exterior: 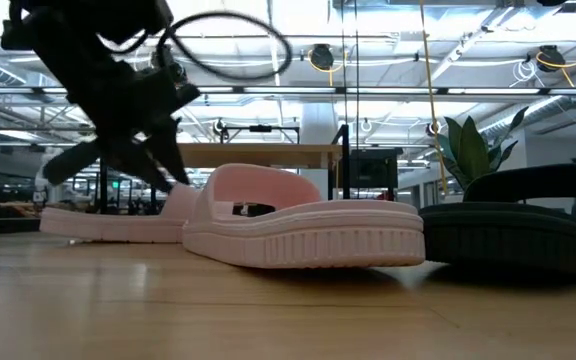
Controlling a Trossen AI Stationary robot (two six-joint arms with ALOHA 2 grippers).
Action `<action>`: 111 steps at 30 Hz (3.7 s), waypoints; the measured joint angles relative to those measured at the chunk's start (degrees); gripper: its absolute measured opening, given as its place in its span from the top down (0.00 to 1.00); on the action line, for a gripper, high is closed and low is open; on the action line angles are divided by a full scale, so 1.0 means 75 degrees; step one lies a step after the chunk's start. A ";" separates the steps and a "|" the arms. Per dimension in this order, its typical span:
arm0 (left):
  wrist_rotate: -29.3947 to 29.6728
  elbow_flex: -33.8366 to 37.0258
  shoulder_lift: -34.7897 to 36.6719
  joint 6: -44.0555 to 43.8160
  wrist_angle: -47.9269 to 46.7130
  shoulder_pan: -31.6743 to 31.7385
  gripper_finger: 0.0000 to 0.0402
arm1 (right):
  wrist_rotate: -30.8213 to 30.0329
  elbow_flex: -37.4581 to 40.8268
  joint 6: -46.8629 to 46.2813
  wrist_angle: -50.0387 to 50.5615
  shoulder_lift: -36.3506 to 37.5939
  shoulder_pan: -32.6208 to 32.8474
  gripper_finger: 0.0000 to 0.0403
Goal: Pick and place slides into the shelf
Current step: Put the top pink slipper on the shelf
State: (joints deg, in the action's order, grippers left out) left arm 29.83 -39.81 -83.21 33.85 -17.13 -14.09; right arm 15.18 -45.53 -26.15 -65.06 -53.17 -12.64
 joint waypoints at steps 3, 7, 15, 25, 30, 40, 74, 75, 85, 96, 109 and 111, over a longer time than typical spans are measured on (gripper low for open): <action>0.0049 -0.0019 -0.0342 0.0075 0.0298 0.0006 0.79 | 0.0000 0.0001 -0.0008 0.0032 -0.0007 0.0000 0.47; 0.0114 -0.0019 -0.0659 0.0073 0.0521 0.0014 0.79 | -0.0010 0.0001 0.0009 0.0085 -0.0023 0.0000 0.47; 0.0327 -0.0017 -0.0584 0.0073 0.0444 0.0032 0.90 | -0.0011 0.0001 0.0009 0.0164 -0.0032 -0.0001 0.47; 0.0464 -0.0958 0.0137 -0.1494 -0.1641 0.0082 0.99 | -0.0160 0.0001 0.0212 0.0191 -0.0039 0.0000 0.47; 0.0362 -0.1944 0.0693 -0.2599 -0.2959 0.0024 0.99 | -0.0352 -0.0001 0.0256 0.0253 -0.0064 -0.0035 0.47; 0.1972 -0.4094 0.1420 -0.4035 -0.3083 -0.0079 1.00 | -0.0450 -0.0001 0.0180 0.0421 -0.0061 -0.0067 0.47; 0.8037 -0.8749 -0.1262 0.2229 -0.2253 0.2600 1.00 | -0.0413 -0.0001 -0.0640 0.0585 -0.0058 -0.0067 0.47; 0.8037 -0.8695 -0.1258 0.2154 -0.2297 0.2713 1.00 | -0.0414 -0.0001 -0.0706 0.0607 -0.0058 -0.0067 0.47; 0.8017 -0.7473 -0.1272 0.0857 -0.3320 0.3358 1.00 | -0.0411 -0.0001 -0.0822 0.0711 -0.0058 -0.0067 0.47; 0.6646 -0.6464 -0.1262 -0.1225 -0.4428 0.4112 1.00 | -0.0411 -0.0001 -0.0813 0.0717 -0.0058 -0.0067 0.47; 0.5058 -0.6464 -0.1255 -0.6034 -0.8550 0.4971 1.00 | -0.1069 -0.0001 0.0040 0.0720 -0.0058 -0.0070 0.47; 0.5044 -0.6469 -0.1255 -0.5642 -0.8188 0.4884 1.00 | -0.1259 -0.0001 0.0213 0.0717 -0.0058 -0.0077 0.47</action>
State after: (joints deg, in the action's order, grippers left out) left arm 67.66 -88.33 -92.62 -8.47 -78.54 22.55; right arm 5.73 -45.54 -24.56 -59.68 -53.60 -13.22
